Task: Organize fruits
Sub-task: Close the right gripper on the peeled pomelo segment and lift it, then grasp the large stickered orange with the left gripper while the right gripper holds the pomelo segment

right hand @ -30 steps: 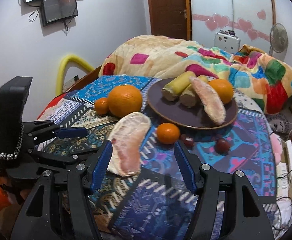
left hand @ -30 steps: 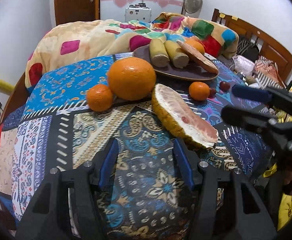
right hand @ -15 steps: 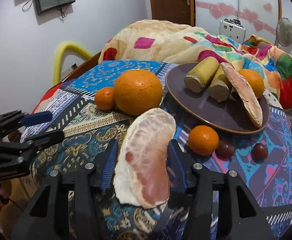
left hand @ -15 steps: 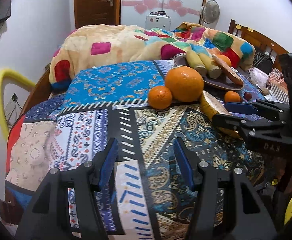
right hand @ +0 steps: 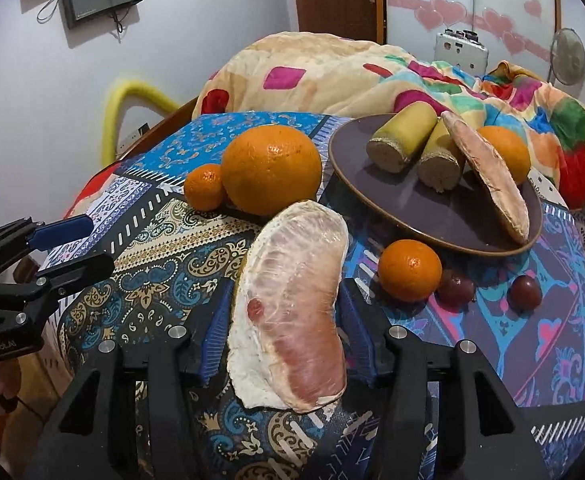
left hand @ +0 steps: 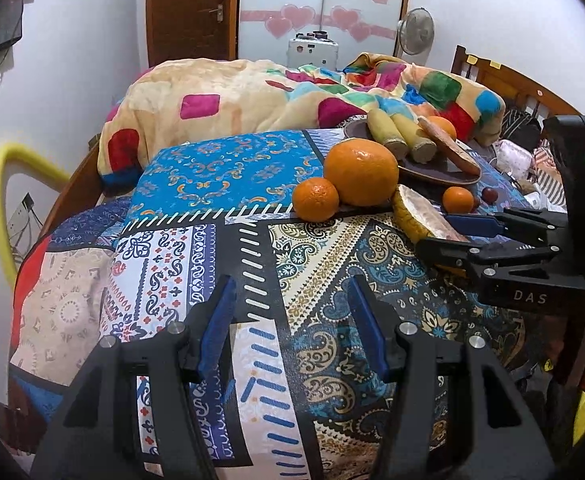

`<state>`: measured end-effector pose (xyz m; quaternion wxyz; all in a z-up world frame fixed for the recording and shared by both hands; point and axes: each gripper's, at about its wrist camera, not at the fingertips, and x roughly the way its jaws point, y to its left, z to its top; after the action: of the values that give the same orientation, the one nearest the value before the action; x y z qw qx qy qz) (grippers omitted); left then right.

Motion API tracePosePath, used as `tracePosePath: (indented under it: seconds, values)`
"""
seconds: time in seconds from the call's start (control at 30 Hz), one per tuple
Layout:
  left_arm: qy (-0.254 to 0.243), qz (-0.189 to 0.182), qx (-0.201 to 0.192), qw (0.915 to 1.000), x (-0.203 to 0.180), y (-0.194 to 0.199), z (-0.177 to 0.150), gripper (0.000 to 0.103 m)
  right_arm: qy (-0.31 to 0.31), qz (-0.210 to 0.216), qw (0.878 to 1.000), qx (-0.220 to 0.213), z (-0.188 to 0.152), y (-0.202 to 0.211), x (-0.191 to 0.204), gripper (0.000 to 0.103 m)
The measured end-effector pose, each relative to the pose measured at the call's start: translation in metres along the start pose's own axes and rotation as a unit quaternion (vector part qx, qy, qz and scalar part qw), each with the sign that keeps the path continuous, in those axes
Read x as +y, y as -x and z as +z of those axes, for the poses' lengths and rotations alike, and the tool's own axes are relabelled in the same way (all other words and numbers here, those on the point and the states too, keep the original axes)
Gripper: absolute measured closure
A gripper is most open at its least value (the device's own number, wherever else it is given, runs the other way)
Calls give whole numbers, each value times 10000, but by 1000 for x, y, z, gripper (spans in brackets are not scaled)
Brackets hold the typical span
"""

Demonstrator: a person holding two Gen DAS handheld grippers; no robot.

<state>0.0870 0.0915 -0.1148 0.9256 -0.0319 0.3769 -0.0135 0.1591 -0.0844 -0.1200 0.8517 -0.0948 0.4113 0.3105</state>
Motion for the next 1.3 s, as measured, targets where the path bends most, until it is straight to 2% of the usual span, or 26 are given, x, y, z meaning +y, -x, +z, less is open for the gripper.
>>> tracePosePath:
  seconds: [0.17,0.3,0.5,0.63,0.73,1.07,1.3]
  values:
    - [-15,40,-1,10000,-1,-1,-2,45,272,-271,9992,-86,-1,-2,10,55]
    - [-11,6,-10,10000,-2,1,0,45,367,-224,9989,-169,-3,6,10,56]
    - [-85,9,-38,10000,-10,0,12,45,456,-126,9975,-527,-3,34,10,56]
    - [-140,-71,-50,9999,-21,-3,26,44,314,-160,9967,-729,1,50,-5,56]
    - [-186,-115,-52,9997,-31,-9,39,33,162,-266,9959,-852,4,58,-24,56]
    - [-387,-60,170,9991,-53,-57,76,30,-102,-697,9922,-1033,6,71,-79,56]
    - [-602,7,310,9977,-62,-88,93,29,-230,-799,9922,-927,7,59,-108,56]
